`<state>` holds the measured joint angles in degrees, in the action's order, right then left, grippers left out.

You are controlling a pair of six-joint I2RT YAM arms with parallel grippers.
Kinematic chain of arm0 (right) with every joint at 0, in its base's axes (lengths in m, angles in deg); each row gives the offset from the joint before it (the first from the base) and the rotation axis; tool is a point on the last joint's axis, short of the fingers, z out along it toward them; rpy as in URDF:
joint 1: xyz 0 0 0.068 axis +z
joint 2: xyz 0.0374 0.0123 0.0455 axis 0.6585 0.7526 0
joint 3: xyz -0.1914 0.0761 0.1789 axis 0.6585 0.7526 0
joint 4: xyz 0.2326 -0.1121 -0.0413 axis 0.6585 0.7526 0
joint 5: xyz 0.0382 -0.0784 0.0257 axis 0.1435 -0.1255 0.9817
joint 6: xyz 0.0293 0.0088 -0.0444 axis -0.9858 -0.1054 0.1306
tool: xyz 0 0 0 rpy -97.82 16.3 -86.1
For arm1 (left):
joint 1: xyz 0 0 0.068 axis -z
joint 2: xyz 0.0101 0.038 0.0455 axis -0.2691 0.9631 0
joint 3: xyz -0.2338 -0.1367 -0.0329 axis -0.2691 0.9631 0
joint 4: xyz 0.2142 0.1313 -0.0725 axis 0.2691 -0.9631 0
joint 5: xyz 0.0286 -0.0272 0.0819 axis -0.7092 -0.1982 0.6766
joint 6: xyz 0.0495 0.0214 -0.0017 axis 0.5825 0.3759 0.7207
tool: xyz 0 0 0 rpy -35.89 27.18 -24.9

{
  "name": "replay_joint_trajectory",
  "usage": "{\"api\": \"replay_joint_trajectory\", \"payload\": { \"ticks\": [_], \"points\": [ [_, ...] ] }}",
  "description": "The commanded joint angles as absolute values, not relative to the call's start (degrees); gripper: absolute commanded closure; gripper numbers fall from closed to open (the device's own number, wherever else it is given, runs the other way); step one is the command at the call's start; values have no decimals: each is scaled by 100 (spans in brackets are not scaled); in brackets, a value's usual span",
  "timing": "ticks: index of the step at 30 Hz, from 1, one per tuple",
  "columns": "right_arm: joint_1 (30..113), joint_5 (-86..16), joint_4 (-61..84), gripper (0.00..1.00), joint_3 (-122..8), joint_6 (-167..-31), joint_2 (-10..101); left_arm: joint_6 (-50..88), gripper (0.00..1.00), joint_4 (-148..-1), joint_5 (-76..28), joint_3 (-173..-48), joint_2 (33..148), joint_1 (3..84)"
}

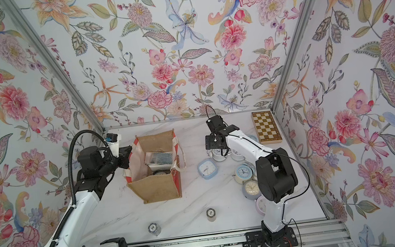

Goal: Put the alarm clock into the canvas bag
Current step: Pick up the alarm from the center of the board.

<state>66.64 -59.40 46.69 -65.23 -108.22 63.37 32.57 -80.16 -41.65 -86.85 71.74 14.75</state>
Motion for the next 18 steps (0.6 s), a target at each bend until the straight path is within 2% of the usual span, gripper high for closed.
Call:
{"api": "replay_joint_trajectory", "payload": {
  "ticks": [1, 8, 18],
  "points": [
    [6650, -6199, 4595, 1, -6633, -11232, 6664, 3294, 93, -7852, -4292, -8666, 7018, 1447],
    [6618, -6194, 4594, 0, -6719, -11451, 7082, 3286, 93, -7852, -4296, -8666, 7010, 1448],
    [6613, -6135, 4600, 10, -6754, -11558, 7391, 3285, 93, -7844, -4306, -8657, 7025, 1451]
  ]
}}
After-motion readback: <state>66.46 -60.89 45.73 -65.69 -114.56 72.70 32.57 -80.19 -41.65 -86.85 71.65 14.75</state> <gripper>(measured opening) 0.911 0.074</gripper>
